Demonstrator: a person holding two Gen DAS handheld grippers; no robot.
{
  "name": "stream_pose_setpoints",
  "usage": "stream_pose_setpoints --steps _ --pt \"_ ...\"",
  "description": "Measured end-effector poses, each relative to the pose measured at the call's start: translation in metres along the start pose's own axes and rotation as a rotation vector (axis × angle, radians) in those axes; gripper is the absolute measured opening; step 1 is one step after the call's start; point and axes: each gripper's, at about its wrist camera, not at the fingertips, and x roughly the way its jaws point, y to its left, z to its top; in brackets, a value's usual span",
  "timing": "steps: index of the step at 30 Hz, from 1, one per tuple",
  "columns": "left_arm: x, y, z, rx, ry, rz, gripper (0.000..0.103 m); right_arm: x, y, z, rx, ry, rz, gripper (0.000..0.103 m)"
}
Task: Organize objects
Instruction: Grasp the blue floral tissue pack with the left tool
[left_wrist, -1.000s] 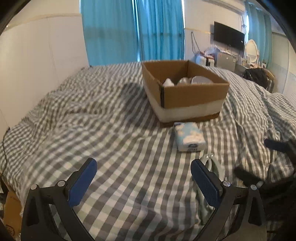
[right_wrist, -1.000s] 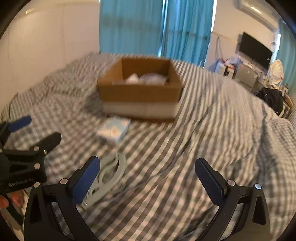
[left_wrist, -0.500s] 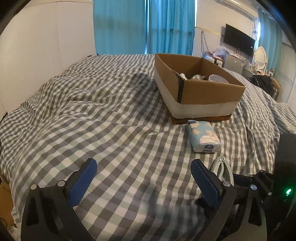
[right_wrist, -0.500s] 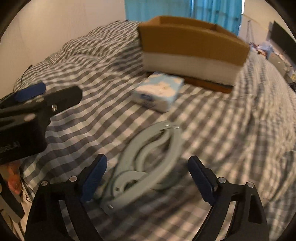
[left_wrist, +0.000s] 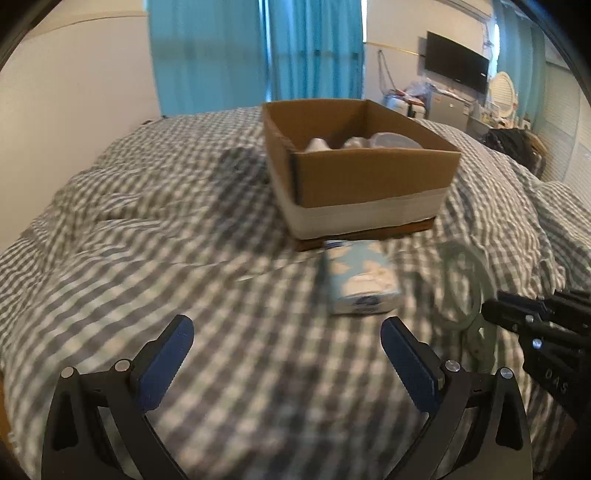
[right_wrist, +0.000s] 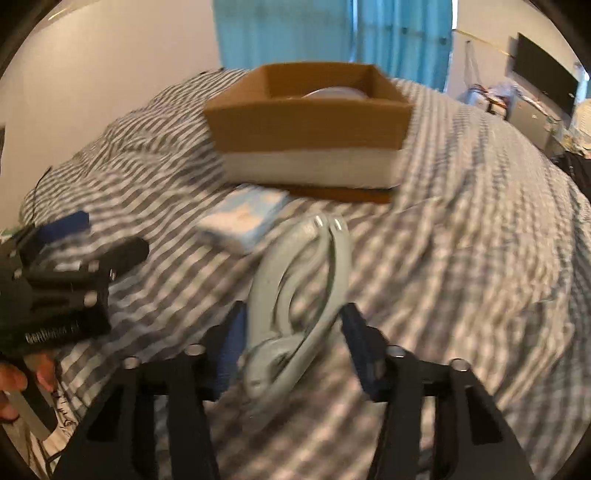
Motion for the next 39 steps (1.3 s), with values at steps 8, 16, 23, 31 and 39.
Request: stream_pose_setpoints --steps 8,16,23,31,39 --pt "0.036 -0.044 0.015 0.068 0.037 -0.032 0.103 -0.001 -0.040 0.006 0.070 -0.001 0.002 0.011" --pt "0.074 -0.052 0.024 0.056 0.075 -0.032 0.099 -0.007 -0.051 0.008 0.086 -0.042 0.027 0.010" --pt "0.068 -0.055 0.018 0.088 0.086 -0.116 0.055 -0.005 -0.052 0.008 0.089 -0.046 0.018 0.010" --pt "0.033 -0.050 0.009 0.069 0.062 -0.126 0.055 -0.021 -0.040 0.007 0.053 -0.081 -0.019 0.009" --pt "-0.013 -0.040 0.027 0.033 -0.011 -0.141 0.055 -0.057 -0.031 0.013 0.037 -0.144 -0.042 0.009"
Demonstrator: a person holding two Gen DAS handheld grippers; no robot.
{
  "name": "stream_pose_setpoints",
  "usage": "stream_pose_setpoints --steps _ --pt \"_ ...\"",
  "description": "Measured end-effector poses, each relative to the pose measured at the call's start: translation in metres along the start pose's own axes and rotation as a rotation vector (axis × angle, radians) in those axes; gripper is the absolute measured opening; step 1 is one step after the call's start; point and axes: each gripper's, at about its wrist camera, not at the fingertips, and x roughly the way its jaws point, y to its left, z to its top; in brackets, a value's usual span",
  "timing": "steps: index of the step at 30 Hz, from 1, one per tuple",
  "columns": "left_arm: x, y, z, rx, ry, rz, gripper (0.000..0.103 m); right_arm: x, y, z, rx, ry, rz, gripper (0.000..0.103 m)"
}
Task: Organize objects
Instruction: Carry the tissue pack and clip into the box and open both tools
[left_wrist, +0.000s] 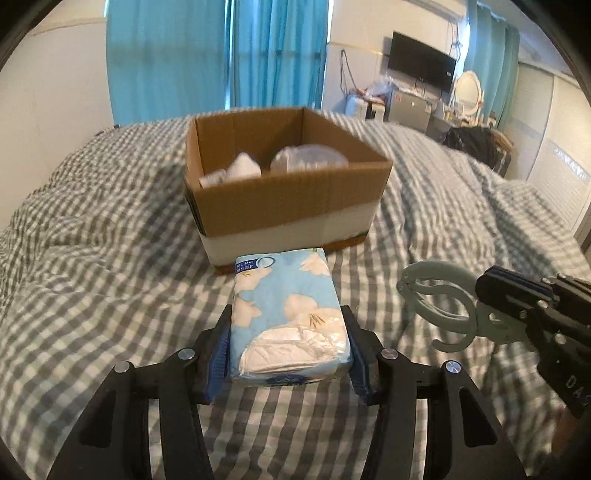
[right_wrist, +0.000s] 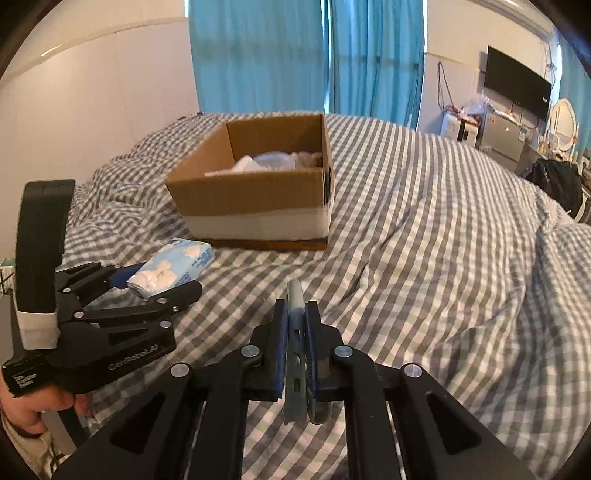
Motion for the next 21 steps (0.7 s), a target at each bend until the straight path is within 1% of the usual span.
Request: stream_pose_setpoints --steps 6,11,15,19,21 --pt "-0.034 -0.001 0.027 0.009 -0.084 -0.004 0.055 -0.027 0.009 0.017 -0.038 -0.070 -0.019 0.009" --pt "-0.050 0.005 0.053 -0.013 -0.125 -0.022 0.055 -0.043 0.014 0.040 -0.070 -0.130 -0.020 0.009" --pt "-0.055 0.009 0.077 -0.012 -0.160 -0.015 0.055 -0.056 0.017 0.072 -0.097 -0.185 -0.010 0.009" --pt "-0.053 0.012 0.105 -0.015 -0.195 -0.005 0.055 -0.057 0.019 0.101 -0.121 -0.226 -0.004 0.009" --pt "-0.049 0.013 0.120 -0.016 -0.206 -0.001 0.055 -0.054 0.017 0.117 -0.119 -0.241 0.018 0.009"
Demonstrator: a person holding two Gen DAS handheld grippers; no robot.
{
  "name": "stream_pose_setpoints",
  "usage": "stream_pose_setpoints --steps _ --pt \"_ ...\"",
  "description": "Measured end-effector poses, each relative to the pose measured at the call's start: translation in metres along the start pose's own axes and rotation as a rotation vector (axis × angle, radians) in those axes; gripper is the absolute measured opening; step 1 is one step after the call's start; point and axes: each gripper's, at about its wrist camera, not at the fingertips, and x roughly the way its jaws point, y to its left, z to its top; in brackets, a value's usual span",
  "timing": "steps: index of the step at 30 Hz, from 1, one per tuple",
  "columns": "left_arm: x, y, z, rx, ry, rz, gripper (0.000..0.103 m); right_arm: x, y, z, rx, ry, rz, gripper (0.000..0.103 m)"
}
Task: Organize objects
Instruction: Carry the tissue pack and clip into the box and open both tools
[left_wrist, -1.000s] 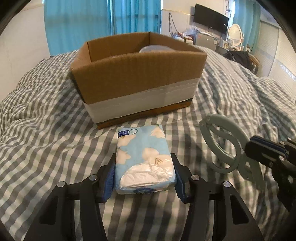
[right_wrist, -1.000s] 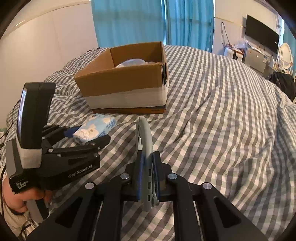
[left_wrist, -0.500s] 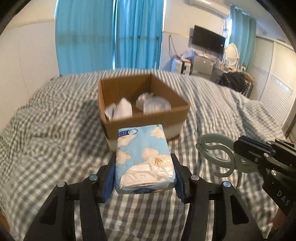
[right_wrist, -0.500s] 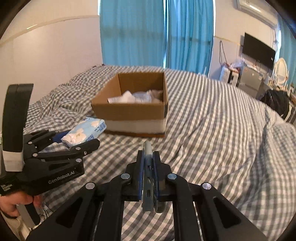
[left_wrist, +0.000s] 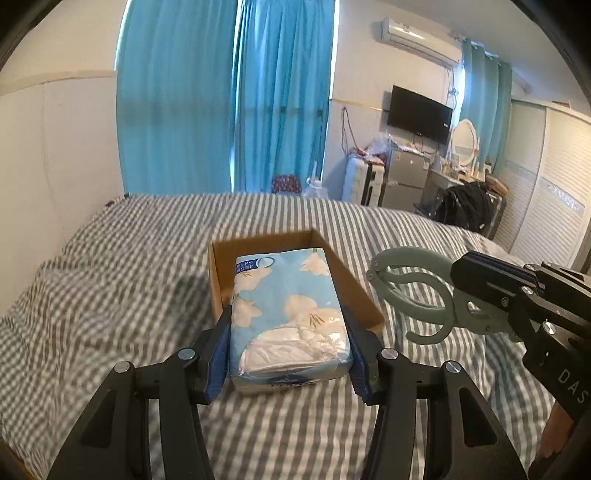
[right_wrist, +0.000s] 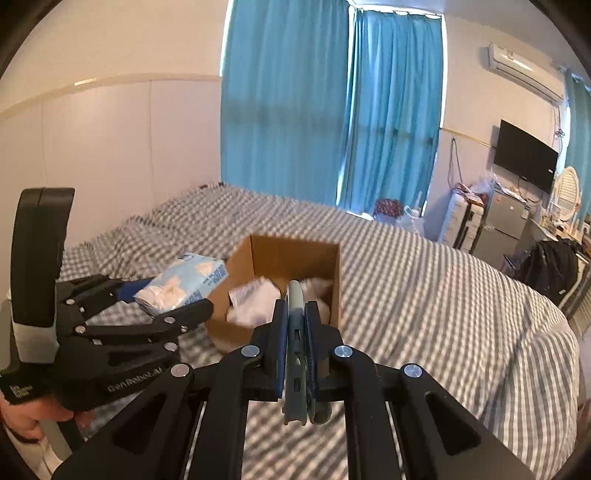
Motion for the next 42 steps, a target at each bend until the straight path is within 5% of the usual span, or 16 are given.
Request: stream_pose_setpoints --steps 11,23,34,42 --pt "0.078 0.017 0.049 -0.004 0.001 0.018 0.055 0.074 -0.019 0.058 -0.009 0.006 0.034 0.009" --pt "0.158 0.028 0.030 0.014 0.114 0.035 0.055 0.193 -0.036 0.056 0.020 0.116 0.050 0.009" --pt "0.178 0.028 0.014 0.017 0.194 0.025 0.055 0.231 -0.038 0.036 0.038 0.166 0.078 0.009" --pt "0.169 0.026 0.020 0.016 0.193 0.027 0.061 0.221 -0.039 0.034 0.071 0.161 0.102 0.009"
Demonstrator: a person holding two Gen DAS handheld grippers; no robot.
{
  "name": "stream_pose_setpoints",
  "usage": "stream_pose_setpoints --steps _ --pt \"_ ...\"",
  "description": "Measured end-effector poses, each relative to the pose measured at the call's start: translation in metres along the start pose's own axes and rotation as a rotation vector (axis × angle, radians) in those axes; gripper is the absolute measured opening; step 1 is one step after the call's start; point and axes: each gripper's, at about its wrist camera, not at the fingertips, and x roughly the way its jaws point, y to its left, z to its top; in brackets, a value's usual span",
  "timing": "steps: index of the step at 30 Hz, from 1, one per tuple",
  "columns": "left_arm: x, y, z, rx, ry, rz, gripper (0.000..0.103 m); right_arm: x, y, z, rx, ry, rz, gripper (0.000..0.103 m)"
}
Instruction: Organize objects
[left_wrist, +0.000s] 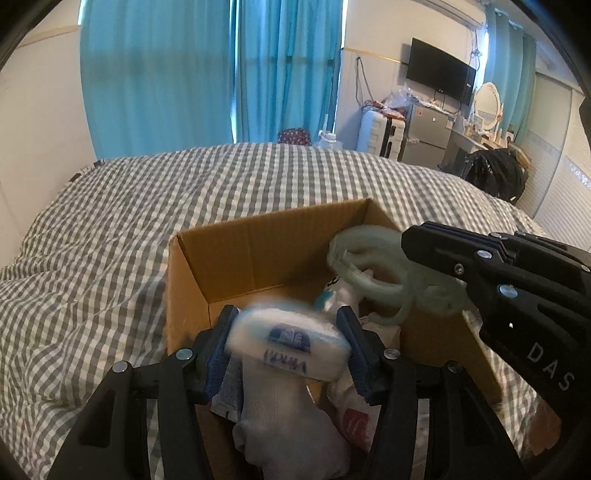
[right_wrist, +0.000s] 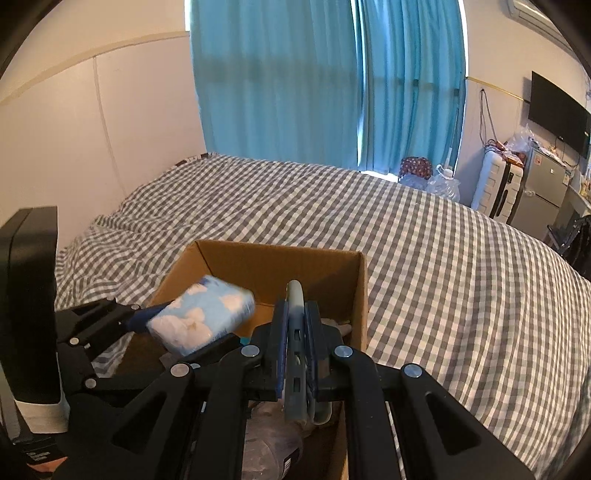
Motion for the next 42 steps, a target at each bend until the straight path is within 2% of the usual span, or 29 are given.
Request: stream_pose_setpoints --steps 3,5,7,8,9,12,13,15,18,20,22,32,38,40,42 --pt "-0.016 -0.005 0.007 0.011 -0.031 0.020 0.072 -0.012 0.002 0.004 -0.002 -0.017 -0.015 0.009" --pt "-0.031 -0.007 0.010 0.012 -0.058 0.033 0.074 -0.022 0.003 0.009 -0.002 -0.030 -0.029 0.009" --pt "-0.046 -0.009 0.014 0.008 -0.080 0.034 0.076 -0.037 0.003 0.014 -0.002 -0.048 -0.037 0.019" --pt "-0.055 -0.010 0.016 0.007 -0.094 0.038 0.076 -0.047 0.003 0.016 -0.003 -0.061 -0.047 0.030" --pt "-0.064 -0.011 0.017 0.008 -0.107 0.042 0.076 -0.054 0.001 0.019 -0.003 -0.069 -0.051 0.036" --pt "-0.097 -0.016 0.021 0.017 -0.152 0.056 0.077 -0.086 0.000 0.023 -0.004 -0.107 -0.065 0.037" --pt "-0.109 -0.018 0.023 0.021 -0.171 0.061 0.083 -0.100 0.001 0.025 -0.005 -0.123 -0.072 0.038" --pt "-0.134 -0.022 0.024 0.025 -0.216 0.072 0.091 -0.124 0.002 0.029 -0.007 -0.153 -0.083 0.045" --pt "-0.171 -0.027 0.024 0.034 -0.279 0.078 0.092 -0.164 0.005 0.033 -0.001 -0.203 -0.088 0.058" --pt "-0.194 -0.030 0.021 0.035 -0.311 0.086 0.093 -0.191 0.008 0.032 0.000 -0.230 -0.087 0.061" --pt "-0.212 -0.030 0.019 0.030 -0.343 0.094 0.102 -0.217 0.013 0.030 -0.011 -0.257 -0.093 0.065" --pt "-0.290 -0.045 -0.003 0.019 -0.473 0.118 0.103 -0.306 0.030 0.009 -0.043 -0.357 -0.095 0.083" --pt "-0.308 -0.050 -0.025 0.018 -0.484 0.127 0.103 -0.334 0.034 -0.010 -0.060 -0.381 -0.104 0.095" --pt "-0.311 -0.048 -0.036 0.007 -0.493 0.140 0.103 -0.343 0.032 -0.020 -0.042 -0.398 -0.119 0.103" --pt "-0.310 -0.047 -0.045 -0.012 -0.502 0.168 0.103 -0.346 0.029 -0.028 -0.029 -0.400 -0.116 0.103"
